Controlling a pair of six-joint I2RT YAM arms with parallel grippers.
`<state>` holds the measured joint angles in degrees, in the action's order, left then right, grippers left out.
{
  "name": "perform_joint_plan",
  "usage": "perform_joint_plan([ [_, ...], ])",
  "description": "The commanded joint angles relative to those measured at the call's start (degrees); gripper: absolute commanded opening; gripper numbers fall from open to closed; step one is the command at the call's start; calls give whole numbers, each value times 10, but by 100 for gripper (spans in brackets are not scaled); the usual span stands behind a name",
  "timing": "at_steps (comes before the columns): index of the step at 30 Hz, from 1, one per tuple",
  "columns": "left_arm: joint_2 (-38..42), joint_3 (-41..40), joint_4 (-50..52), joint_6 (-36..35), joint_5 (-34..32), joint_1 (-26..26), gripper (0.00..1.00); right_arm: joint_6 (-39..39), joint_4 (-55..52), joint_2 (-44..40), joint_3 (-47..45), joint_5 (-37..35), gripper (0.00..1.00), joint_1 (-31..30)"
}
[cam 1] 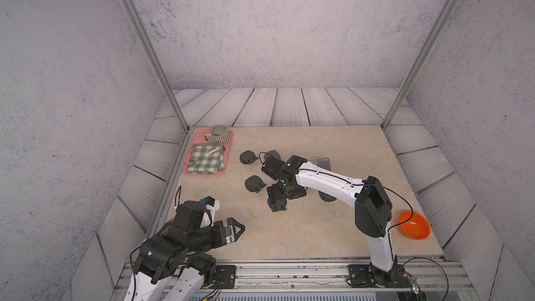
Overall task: Open the phone stand
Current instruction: Pick up the phone stand at the center of the board.
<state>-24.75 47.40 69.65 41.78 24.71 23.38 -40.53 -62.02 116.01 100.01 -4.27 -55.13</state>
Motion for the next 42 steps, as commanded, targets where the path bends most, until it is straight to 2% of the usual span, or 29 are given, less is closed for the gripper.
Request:
perform_joint_plan([
  [1, 17, 13, 37, 9, -14, 0, 99, -8, 6, 16, 7, 9, 99, -5],
  [17, 68, 20, 101, 25, -32, 0, 98, -2, 27, 97, 19, 27, 98, -16],
  [27, 75, 15, 109, 26, -32, 0, 98, 5, 39, 118, 10, 31, 86, -17],
  [42, 74, 10, 101, 23, -28, 1, 98, 12, 37, 118, 5, 33, 54, -16],
])
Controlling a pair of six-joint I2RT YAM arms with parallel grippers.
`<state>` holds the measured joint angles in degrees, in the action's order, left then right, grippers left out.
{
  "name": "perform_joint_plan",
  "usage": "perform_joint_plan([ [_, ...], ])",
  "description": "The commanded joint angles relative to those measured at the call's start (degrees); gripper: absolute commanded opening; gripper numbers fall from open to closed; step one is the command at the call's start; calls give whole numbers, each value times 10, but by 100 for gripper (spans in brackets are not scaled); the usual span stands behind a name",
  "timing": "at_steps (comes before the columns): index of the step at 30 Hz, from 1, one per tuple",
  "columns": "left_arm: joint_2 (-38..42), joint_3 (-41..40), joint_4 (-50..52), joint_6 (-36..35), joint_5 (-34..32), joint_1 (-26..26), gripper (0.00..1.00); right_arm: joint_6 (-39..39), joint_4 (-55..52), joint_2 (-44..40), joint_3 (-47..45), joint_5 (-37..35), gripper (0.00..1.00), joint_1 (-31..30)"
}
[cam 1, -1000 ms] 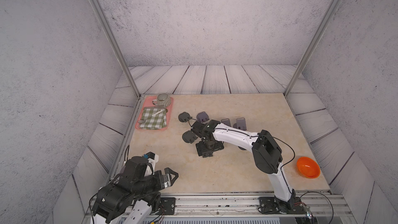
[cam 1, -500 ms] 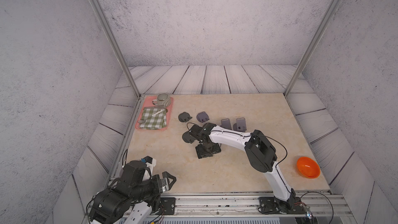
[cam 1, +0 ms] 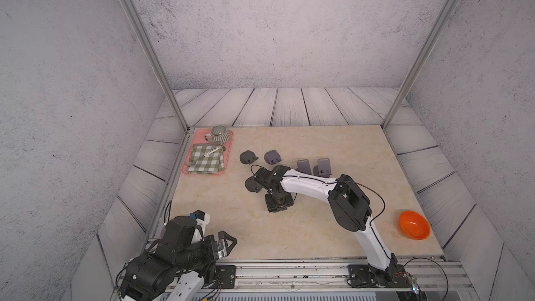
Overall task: Open the phone stand
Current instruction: Pick up the phone stand at the center of the board.
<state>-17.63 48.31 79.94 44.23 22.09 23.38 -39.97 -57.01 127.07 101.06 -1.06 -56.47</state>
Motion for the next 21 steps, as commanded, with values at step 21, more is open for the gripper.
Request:
perform_joint_plan([
  [21, -131, -47, -213, -11, 65, 1, 99, 40, -9, -149, -56, -7, 53, -3],
])
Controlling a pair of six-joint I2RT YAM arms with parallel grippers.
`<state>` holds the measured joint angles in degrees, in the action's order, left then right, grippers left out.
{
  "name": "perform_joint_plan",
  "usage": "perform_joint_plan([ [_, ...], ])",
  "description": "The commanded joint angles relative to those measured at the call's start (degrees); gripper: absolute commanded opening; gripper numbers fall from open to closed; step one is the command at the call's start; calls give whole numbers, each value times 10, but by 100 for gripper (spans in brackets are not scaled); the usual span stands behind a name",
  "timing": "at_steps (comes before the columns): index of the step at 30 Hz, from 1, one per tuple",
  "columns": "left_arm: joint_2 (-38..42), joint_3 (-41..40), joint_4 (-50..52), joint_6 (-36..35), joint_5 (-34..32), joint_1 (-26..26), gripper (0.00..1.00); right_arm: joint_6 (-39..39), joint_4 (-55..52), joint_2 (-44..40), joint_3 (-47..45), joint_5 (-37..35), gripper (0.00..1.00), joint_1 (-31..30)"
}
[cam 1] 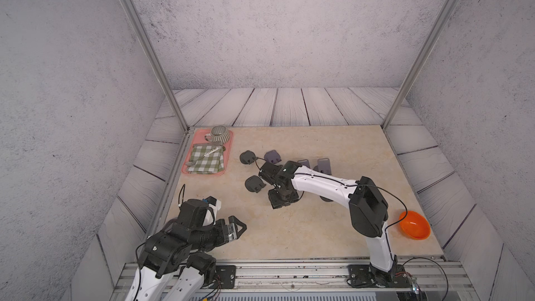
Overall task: Open the phone stand
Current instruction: Pick up the phone stand at the center of the board.
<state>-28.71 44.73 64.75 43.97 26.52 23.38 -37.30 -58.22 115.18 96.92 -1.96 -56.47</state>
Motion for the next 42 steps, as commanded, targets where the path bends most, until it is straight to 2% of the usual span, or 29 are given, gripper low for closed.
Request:
perform_joint_plan([
  [1, -29, -14, -75, -8, 25, 1, 99, 17, 9, -39, -22, 9, 53, -3],
  [9, -112, -26, -191, -3, 60, 1, 100, 33, 45, -124, -73, 37, 53, -3],
  [12, -144, -30, -235, 4, 74, 1, 97, 36, 58, -157, -89, 59, 53, -3],
  [19, -215, -44, -354, 38, 112, 1, 81, 34, 71, -222, -115, 93, 54, -2],
  [22, -241, -40, -391, 48, 123, 1, 79, 33, 73, -244, -127, 102, 54, -3],
  [32, -303, -16, -439, 49, 163, 1, 78, 20, 75, -280, -151, 113, 55, -3],
  [42, -314, -19, -467, 57, 178, 3, 78, 9, 84, -284, -156, 121, 55, -3],
])
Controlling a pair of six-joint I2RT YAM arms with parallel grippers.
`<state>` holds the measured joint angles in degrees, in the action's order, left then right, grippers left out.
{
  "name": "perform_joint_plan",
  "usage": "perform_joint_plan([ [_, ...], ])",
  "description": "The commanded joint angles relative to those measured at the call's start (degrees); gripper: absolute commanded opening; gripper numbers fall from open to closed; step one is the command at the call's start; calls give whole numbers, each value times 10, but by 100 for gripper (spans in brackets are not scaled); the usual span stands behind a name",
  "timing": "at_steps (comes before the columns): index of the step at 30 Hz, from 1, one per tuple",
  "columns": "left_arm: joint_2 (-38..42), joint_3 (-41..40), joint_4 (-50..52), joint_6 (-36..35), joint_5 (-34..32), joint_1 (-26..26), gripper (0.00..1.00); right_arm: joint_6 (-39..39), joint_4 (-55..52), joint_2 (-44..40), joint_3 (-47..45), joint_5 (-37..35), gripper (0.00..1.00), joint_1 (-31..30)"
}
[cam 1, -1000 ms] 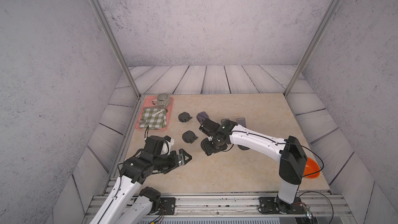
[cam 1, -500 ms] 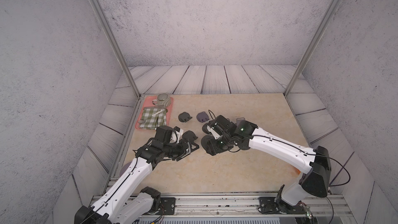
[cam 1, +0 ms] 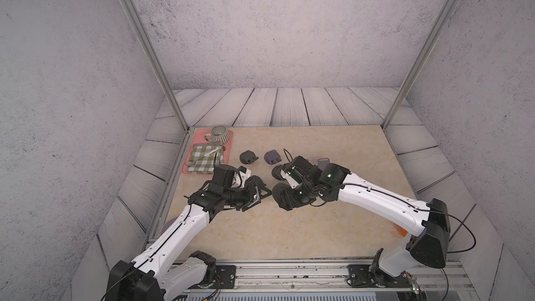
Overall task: Open the phone stand
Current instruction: Pick up the phone stand at the center of the board.
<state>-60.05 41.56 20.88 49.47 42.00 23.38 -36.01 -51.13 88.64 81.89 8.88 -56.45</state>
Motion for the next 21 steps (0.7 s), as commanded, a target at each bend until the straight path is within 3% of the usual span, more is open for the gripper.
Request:
perform_joint_plan([
  [1, -1, 12, -32, 3, 24, 4, 78, -4, 14, -19, -5, 15, 55, -3],
  [15, -17, 5, -74, 7, 41, 16, 76, 1, 32, -18, -6, 43, 55, -5],
  [21, -13, 11, -55, -5, 34, 17, 77, -13, -6, -2, -7, -12, 55, -5],
])
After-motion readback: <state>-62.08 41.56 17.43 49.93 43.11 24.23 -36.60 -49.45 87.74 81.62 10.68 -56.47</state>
